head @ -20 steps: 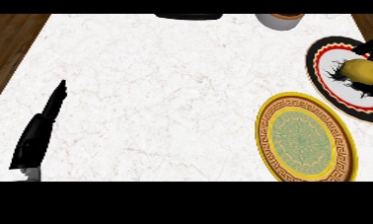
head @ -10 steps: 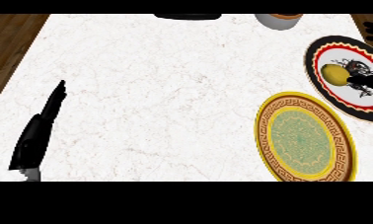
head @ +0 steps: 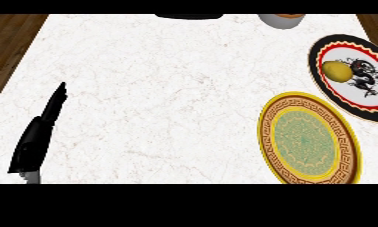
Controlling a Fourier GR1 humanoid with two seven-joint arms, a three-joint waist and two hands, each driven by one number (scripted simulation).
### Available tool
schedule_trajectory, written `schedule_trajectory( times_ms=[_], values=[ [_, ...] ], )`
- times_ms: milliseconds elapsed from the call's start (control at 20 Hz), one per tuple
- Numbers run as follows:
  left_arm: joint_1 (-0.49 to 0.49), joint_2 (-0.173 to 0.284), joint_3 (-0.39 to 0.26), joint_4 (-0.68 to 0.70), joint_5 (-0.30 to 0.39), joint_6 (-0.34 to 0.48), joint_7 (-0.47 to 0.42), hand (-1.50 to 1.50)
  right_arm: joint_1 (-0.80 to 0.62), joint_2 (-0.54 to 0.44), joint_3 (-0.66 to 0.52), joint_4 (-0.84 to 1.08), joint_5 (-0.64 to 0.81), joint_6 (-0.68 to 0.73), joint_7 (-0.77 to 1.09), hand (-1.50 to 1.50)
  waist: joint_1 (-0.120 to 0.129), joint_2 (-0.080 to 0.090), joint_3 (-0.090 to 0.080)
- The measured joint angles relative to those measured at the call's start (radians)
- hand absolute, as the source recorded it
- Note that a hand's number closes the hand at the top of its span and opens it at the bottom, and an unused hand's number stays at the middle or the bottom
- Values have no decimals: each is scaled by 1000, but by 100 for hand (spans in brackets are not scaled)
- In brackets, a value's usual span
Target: Pick the lemon from the plate and place it in the plate
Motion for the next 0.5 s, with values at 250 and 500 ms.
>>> schedule_trajectory(
  times_ms=[250,500],
  values=[
    [0,5,12,5,11,-7,-11,0,54,-73,-67,1,-70,111,-19,-150,2,5,3],
    [2,-2,10,2,12,-5,-10,0,119,-111,-93,-27,-96,144,-35,-150,3,7,6]
  ],
)
